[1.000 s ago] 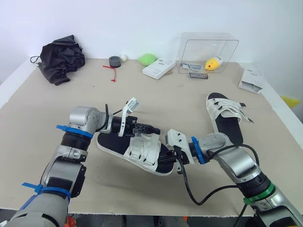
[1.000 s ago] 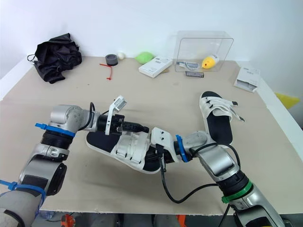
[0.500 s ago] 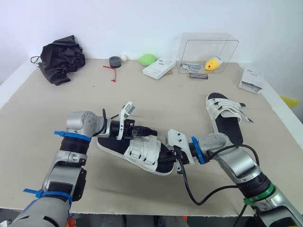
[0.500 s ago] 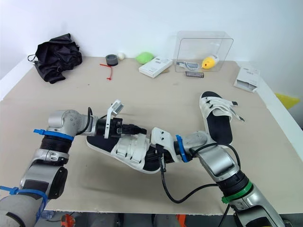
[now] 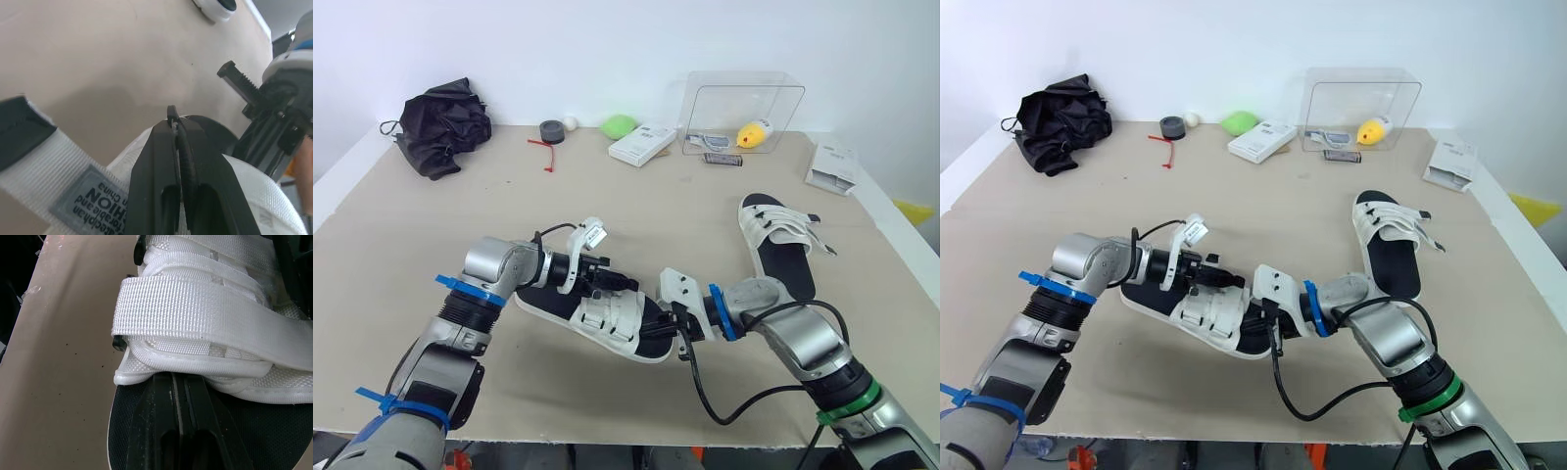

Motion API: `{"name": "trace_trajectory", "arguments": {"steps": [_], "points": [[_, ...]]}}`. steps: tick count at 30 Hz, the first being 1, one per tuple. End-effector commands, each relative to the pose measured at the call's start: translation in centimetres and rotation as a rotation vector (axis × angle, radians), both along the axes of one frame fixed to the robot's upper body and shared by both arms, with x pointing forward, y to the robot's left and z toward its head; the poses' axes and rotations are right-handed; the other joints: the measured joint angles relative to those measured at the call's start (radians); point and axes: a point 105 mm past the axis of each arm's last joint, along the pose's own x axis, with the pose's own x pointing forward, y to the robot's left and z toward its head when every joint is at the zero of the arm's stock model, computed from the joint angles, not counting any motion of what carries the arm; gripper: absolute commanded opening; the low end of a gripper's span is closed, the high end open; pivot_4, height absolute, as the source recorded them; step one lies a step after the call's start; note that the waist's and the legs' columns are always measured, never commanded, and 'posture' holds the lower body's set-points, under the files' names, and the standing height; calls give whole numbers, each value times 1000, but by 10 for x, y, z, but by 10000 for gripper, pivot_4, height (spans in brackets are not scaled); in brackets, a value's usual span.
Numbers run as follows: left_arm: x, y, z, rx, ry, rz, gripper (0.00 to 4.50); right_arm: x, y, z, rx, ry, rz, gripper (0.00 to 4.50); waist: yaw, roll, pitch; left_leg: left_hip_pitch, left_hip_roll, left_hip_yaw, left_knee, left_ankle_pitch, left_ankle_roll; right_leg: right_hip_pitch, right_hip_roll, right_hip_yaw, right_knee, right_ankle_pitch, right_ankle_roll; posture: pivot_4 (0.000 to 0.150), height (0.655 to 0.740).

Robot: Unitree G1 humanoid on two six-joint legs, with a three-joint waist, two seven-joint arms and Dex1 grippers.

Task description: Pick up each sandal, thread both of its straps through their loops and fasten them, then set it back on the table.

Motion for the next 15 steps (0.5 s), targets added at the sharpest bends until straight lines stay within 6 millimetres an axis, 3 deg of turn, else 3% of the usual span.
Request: {"name": "trace_trajectory", "arguments": {"steps": [1,4,7,10,15], "points": [[4,18,-28,176,-19,26,6953,-15,-3,-30,-74,129,8,0,0,0,0,0,0,0,0,0,0,0,0,0,0,0,0,1500,7400],[4,17,-23,155,-25,12,18054,-15,-3,-29,-71,128,8,0,0,1,-1,0,0,0,0,0,0,0,0,0,0,0,0,1500,7400],[4,11,-12,95,-18,9,32795,-14,-3,-29,-70,129,9,0,0,2,-2,1,0,1,1,0,0,1,0,0,0,0,0,1500,7400],[10,6,0,36,-24,44,44353,-14,-3,-29,-69,130,10,0,-1,3,-2,1,0,0,3,0,0,1,2,1,0,0,0,1500,7400],[20,-3,44,-179,30,106,44353,-14,-3,-29,-70,130,14,0,0,1,0,-4,1,0,3,-1,2,-2,3,0,0,0,0,1500,7400]]}}
